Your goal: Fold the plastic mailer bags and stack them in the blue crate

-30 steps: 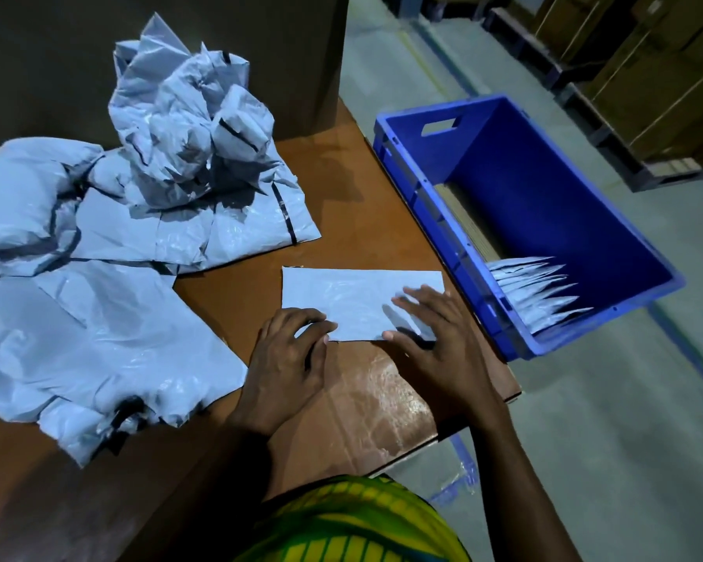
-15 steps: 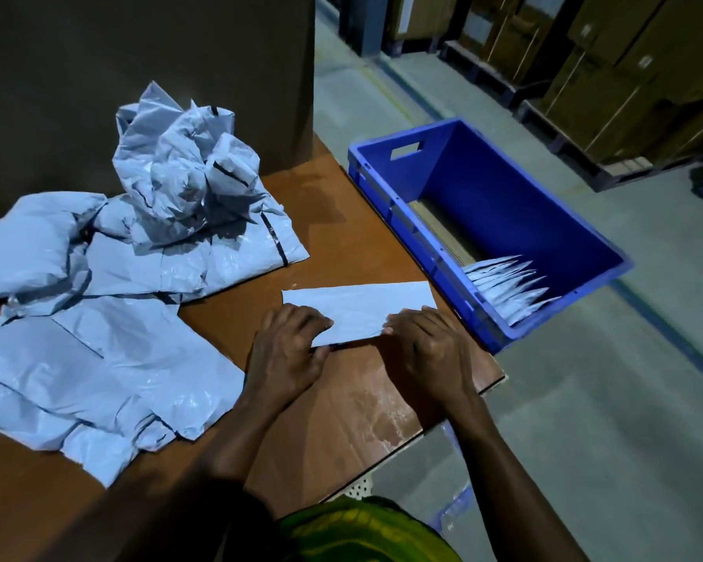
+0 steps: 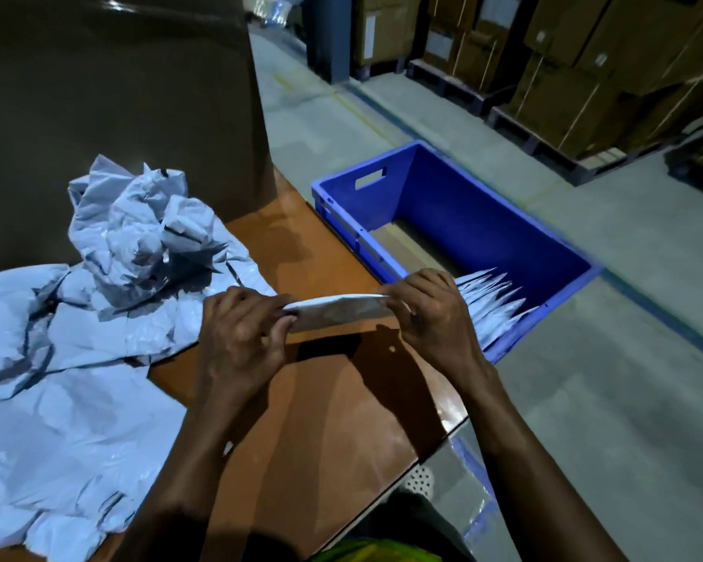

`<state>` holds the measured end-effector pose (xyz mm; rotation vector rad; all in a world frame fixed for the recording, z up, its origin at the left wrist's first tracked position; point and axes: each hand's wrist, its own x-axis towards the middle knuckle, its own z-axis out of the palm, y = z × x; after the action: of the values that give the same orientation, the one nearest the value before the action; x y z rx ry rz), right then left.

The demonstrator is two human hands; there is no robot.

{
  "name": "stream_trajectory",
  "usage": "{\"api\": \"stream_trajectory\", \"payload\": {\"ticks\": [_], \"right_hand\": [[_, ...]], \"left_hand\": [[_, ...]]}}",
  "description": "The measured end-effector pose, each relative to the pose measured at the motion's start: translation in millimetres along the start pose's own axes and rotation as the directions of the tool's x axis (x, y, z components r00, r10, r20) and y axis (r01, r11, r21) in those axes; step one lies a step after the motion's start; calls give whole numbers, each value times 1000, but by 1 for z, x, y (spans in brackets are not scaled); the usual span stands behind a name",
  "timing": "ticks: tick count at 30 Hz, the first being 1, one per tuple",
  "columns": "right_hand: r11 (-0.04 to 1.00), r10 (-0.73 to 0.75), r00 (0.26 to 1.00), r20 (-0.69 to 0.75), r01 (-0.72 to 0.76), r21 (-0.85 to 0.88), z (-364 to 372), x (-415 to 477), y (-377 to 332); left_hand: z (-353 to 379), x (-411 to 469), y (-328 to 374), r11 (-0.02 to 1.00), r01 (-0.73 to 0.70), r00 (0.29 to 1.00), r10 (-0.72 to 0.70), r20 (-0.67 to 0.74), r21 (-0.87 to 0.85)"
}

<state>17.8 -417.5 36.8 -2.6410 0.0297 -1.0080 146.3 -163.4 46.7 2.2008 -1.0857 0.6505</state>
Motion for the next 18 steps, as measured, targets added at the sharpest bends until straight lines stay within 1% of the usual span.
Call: {"api": "stream_trajectory", "payload": {"ticks": [3,5,8,11,13,15,16,18], "right_hand": [[998,-30,999,-11,31,60,-20,27,34],[998,-35,999,-27,36,53,-35,39,69],[999,-5,999,-47,7,33,-59,51,133],[999,49,999,-21,-49,-16,-75,63,200],[995,86,996,33,-84,-56,-77,70,235],[992,86,991,105,-75,-97,-74,75,262],[992,81,985,154,-64,-112,-69,76,273],[991,60,955,289,-21,-135,-56,76,291]], "left_hand": [[12,37,17,1000,25,999,-26,-39,-16],[31,65,33,1000,15,998,-16,-60,-21],[78,104,63,998,-40,996,36,-77,-46],[130,137,94,995,-85,995,83,-52,-48],[164,153,110,995,-104,995,104,-5,-3],[196,162,120,994,-104,993,101,68,44],[210,164,122,993,-98,989,90,115,68],[232,167,121,987,-77,963,37,268,142]]}}
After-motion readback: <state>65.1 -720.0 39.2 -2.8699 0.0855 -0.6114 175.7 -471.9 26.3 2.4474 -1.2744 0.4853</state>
